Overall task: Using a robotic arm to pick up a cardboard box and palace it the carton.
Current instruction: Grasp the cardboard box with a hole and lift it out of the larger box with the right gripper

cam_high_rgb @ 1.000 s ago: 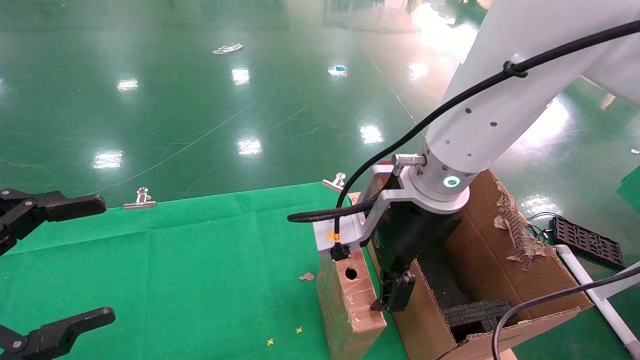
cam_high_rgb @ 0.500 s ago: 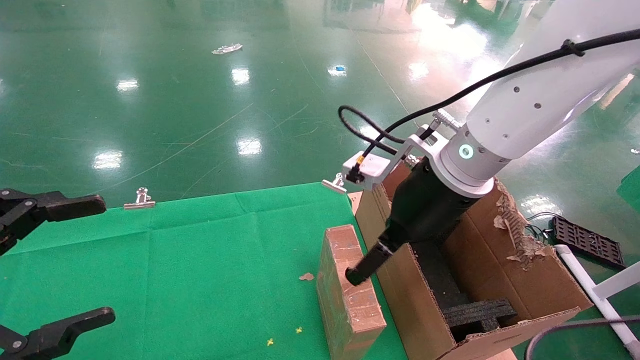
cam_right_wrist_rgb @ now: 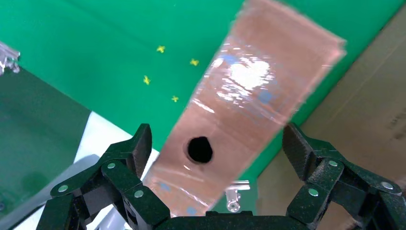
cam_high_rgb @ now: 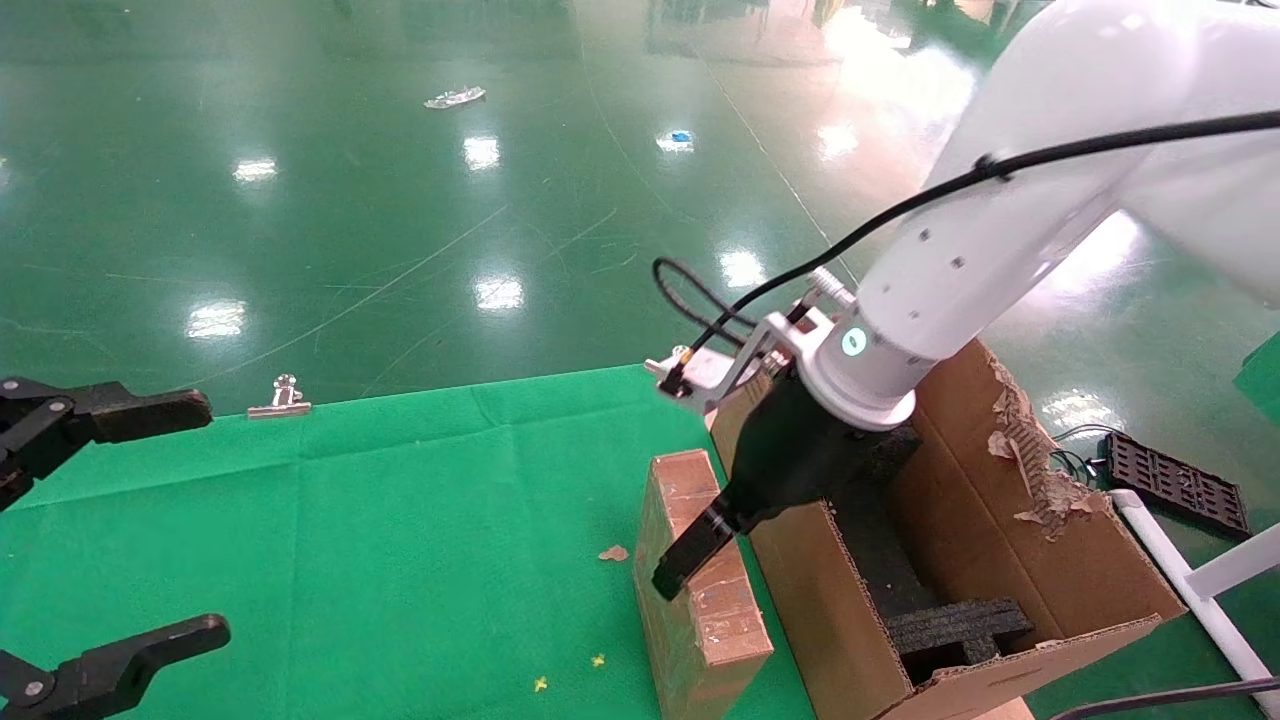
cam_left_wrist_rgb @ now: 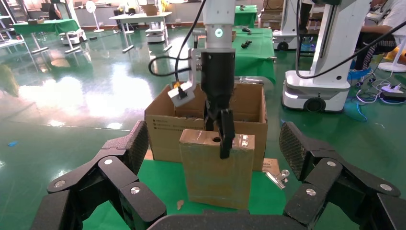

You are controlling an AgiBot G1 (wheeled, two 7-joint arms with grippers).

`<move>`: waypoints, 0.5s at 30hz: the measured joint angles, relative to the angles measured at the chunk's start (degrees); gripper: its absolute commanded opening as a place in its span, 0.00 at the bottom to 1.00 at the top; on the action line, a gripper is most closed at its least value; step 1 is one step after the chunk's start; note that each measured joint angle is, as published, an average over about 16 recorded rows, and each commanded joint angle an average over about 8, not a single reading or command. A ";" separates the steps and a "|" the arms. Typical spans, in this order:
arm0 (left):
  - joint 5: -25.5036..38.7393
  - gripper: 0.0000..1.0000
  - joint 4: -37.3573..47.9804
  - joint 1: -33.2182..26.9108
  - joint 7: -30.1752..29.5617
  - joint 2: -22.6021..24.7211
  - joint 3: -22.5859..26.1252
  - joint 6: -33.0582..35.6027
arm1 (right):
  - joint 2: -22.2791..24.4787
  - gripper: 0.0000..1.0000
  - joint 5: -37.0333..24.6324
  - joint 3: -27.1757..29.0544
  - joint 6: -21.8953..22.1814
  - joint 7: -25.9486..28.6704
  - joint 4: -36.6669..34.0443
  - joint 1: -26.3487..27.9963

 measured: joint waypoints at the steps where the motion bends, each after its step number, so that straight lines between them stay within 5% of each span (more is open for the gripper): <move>1: 0.00 0.92 0.00 0.00 0.00 0.00 0.00 0.00 | -0.22 0.48 -0.32 -0.18 0.04 0.19 0.07 -0.09; 4: -0.01 0.64 0.00 0.00 0.01 -0.01 0.02 -0.01 | -0.68 0.11 -1.34 -0.70 0.13 0.88 0.66 -0.19; 6: -0.02 0.40 0.00 -0.01 0.01 -0.01 0.02 -0.01 | -0.81 0.00 -2.00 -1.02 0.15 1.40 1.31 -0.15; 8: -0.02 0.18 0.00 -0.01 0.02 -0.01 0.03 -0.01 | -0.83 0.00 -2.64 -1.31 0.15 1.95 2.11 -0.02; 10: -0.03 0.06 0.00 -0.01 0.02 -0.02 0.04 -0.02 | -0.75 0.00 -3.18 -1.55 0.14 2.56 2.98 0.12; 15: -0.04 0.00 0.00 -0.01 0.03 -0.02 0.06 -0.03 | -0.37 0.00 -4.16 -2.03 0.20 3.98 5.18 0.35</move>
